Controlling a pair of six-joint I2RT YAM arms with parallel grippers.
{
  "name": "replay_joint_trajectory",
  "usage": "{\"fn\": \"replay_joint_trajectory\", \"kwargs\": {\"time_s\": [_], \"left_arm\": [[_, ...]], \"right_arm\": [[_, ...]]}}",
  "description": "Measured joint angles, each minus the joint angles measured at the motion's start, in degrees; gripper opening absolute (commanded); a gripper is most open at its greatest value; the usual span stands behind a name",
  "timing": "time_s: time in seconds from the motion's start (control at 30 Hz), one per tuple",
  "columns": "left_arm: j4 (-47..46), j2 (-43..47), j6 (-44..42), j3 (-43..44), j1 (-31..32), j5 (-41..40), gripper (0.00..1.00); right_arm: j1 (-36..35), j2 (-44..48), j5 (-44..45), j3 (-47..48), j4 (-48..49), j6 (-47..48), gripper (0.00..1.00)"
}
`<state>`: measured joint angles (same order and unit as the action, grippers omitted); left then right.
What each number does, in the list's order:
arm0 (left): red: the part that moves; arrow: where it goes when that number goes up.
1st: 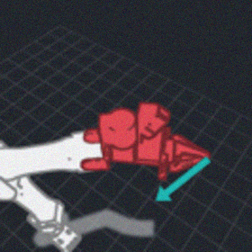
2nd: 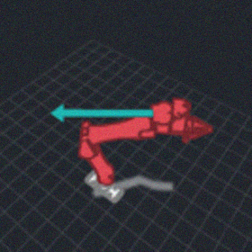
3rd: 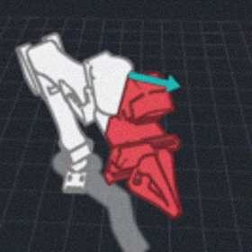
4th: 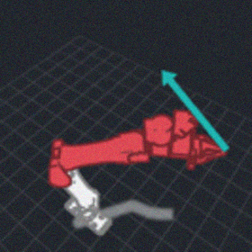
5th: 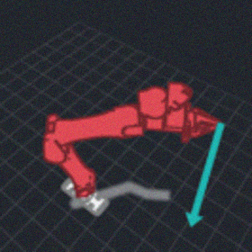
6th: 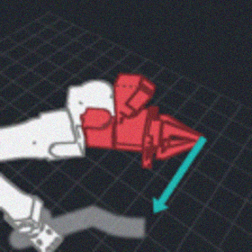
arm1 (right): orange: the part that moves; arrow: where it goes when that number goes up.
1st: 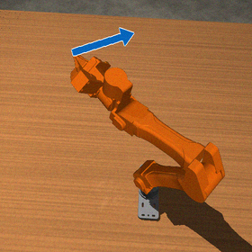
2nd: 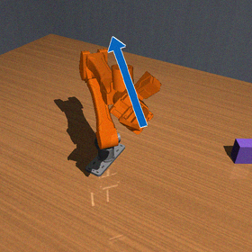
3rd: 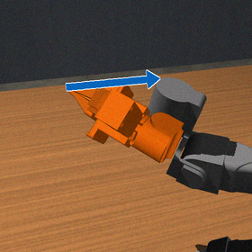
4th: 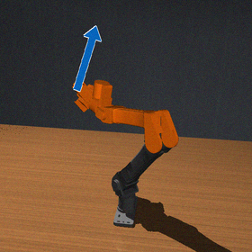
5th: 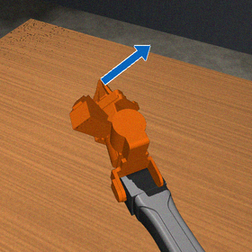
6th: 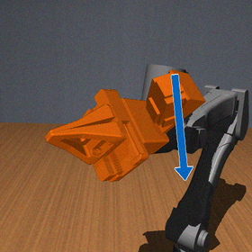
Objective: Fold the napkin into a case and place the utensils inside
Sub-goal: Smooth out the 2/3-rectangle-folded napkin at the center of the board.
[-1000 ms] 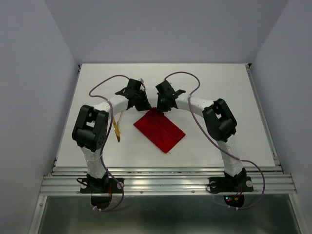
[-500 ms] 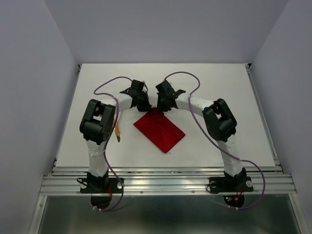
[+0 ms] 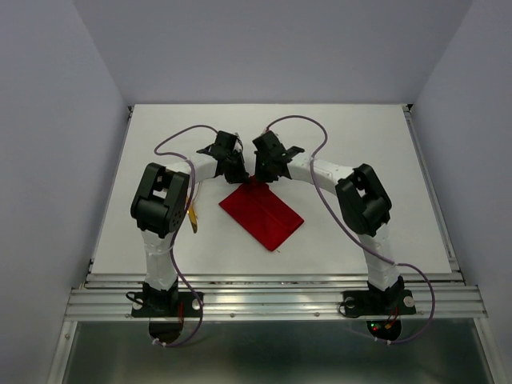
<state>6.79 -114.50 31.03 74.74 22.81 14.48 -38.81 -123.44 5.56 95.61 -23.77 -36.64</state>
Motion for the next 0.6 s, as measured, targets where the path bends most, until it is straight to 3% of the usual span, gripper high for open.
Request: {"fn": "replay_joint_trajectory", "kwargs": {"time_s": [0.6], "left_arm": [[2.7,4.7,-2.7,0.0,0.0,1.1,0.0]], "right_arm": [[-0.8,-1.1,-1.1,-2.4,1.4,-0.9,0.18]]}}
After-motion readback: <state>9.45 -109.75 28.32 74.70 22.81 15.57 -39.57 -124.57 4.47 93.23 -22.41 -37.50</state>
